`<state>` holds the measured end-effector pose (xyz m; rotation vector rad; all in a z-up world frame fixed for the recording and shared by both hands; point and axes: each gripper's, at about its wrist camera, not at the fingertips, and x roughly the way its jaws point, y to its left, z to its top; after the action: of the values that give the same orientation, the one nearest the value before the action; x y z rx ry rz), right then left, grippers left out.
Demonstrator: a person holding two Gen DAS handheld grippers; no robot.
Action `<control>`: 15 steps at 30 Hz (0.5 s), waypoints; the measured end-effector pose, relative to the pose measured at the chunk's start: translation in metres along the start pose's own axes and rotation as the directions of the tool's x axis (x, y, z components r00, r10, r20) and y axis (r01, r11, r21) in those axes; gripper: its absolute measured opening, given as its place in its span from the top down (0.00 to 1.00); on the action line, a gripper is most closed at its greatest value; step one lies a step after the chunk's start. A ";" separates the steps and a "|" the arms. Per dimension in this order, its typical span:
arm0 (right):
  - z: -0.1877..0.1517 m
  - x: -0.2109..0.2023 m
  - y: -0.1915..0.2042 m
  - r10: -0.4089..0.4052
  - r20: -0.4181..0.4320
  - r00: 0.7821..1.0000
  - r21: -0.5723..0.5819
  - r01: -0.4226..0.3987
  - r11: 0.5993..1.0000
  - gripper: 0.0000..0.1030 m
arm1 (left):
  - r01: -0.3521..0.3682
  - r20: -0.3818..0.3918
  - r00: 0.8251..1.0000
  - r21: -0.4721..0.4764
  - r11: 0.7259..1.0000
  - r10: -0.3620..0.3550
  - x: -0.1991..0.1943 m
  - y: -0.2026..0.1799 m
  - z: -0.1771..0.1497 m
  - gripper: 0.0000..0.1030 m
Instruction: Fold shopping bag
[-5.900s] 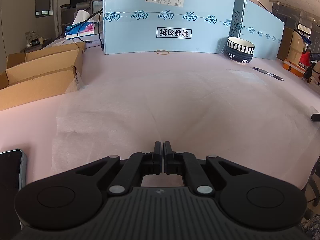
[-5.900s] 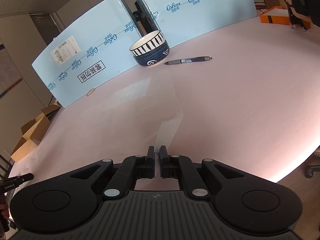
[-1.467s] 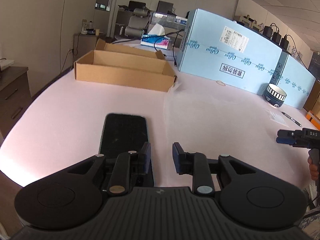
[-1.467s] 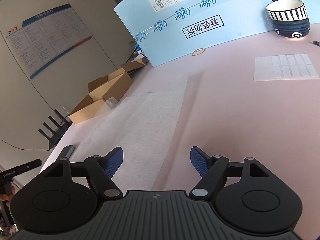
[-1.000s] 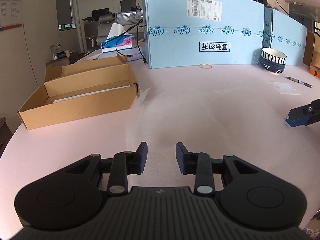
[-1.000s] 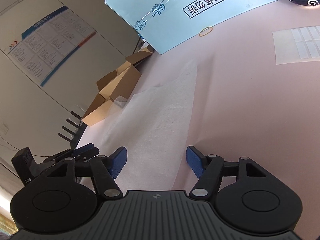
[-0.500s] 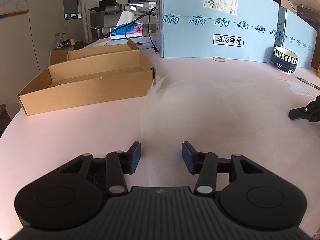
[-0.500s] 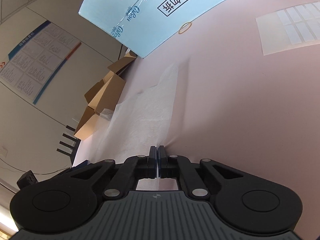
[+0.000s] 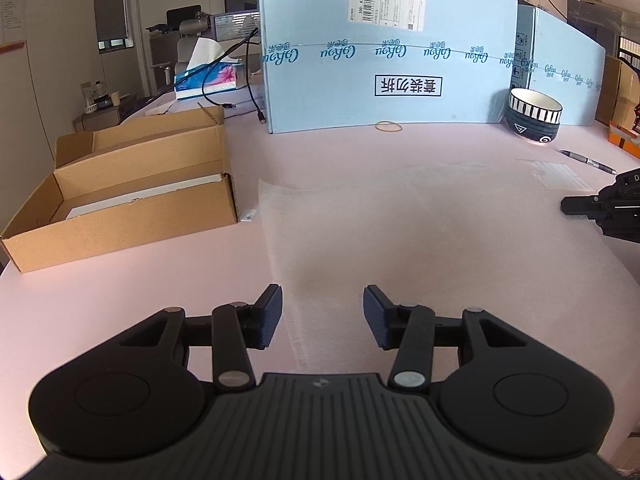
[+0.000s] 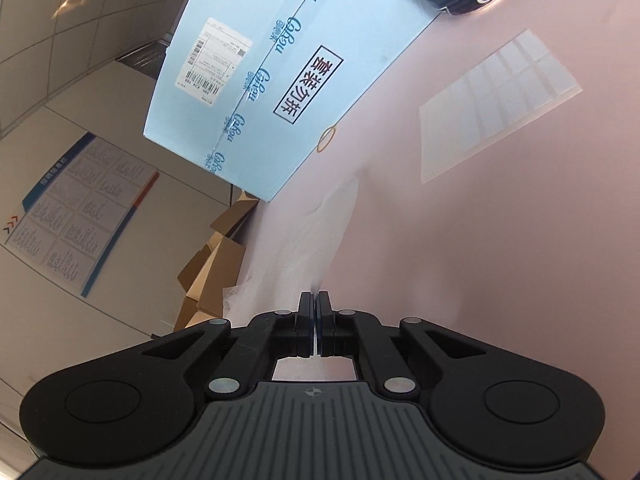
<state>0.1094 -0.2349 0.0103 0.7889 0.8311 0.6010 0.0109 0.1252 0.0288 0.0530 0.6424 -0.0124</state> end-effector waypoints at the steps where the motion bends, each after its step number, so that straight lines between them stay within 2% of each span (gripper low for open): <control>1: 0.002 -0.005 -0.002 -0.013 0.012 1.000 -0.001 0.013 1.000 0.98 | 0.009 0.000 1.000 0.004 1.000 -0.009 0.003 -0.005 0.002 0.59; 6: 0.008 -0.037 -0.010 -0.099 0.069 0.993 -0.044 0.102 0.994 0.98 | 0.085 0.011 0.996 0.011 0.996 -0.085 0.018 -0.030 0.015 0.59; 9: 0.009 -0.046 -0.009 -0.143 0.088 0.986 -0.092 0.151 0.984 0.95 | 0.150 0.027 0.988 0.024 0.988 -0.150 0.023 -0.046 0.023 0.60; 12: 0.003 -0.052 0.005 -0.129 0.119 0.984 -0.179 0.149 0.972 0.95 | 0.243 0.021 0.969 0.058 0.968 -0.244 0.032 -0.070 0.032 0.60; 15: -0.004 -0.052 0.022 -0.094 0.116 0.989 -0.285 0.124 0.950 0.94 | 0.272 -0.005 0.962 0.120 0.955 -0.273 0.042 -0.096 0.038 0.60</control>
<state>0.0737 -0.2591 0.0475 0.4960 0.6689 0.5641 0.0642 0.0279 0.0300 0.0796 0.6333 -0.3180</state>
